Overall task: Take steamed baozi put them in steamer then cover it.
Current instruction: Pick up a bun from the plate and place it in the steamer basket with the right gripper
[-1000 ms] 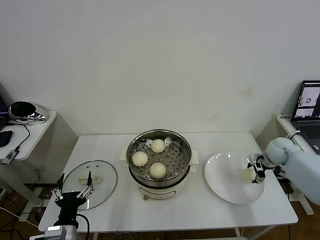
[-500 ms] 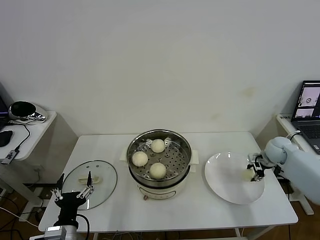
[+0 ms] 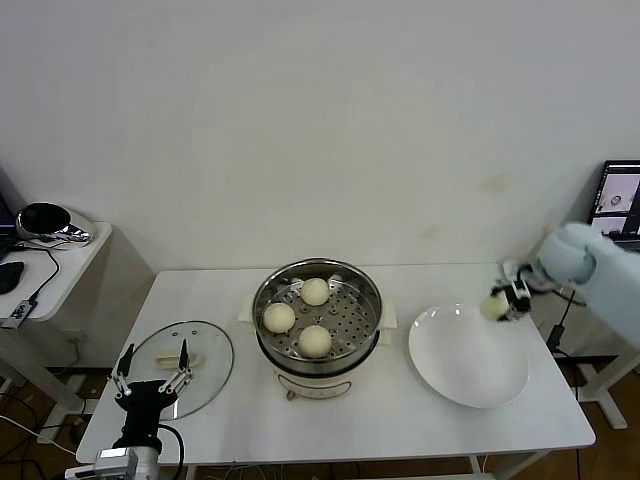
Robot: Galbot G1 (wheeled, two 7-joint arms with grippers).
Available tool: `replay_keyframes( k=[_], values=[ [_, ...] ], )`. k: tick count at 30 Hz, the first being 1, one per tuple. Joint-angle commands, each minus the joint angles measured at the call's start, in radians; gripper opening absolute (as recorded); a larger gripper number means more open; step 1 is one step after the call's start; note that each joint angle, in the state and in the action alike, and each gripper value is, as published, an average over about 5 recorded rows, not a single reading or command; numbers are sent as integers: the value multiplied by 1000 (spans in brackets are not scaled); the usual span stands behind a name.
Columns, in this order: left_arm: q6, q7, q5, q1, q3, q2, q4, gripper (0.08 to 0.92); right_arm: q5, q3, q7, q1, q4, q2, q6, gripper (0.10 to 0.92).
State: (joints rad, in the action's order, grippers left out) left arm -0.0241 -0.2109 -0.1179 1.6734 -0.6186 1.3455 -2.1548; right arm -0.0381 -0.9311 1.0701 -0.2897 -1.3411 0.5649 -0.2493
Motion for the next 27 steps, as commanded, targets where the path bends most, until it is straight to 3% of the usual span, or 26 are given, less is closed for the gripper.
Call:
replay_keyframes(
  k=[1, 13, 20, 27],
  values=[
    [1, 0, 0, -2, 4, -1, 1, 823, 373, -368, -72, -473, -164, 136, -181, 591],
    [-8, 0, 21, 0, -2, 13, -5, 823, 617, -382, -229, -419, -135, 443, -391, 594],
    [-19, -1, 38, 12, -10, 22, -12, 823, 628, -370, -281, -314, -73, 587, -447, 594],
    [-21, -2, 30, 18, -23, 22, -20, 823, 548, -378, -263, -242, -48, 614, -453, 594]
  ],
)
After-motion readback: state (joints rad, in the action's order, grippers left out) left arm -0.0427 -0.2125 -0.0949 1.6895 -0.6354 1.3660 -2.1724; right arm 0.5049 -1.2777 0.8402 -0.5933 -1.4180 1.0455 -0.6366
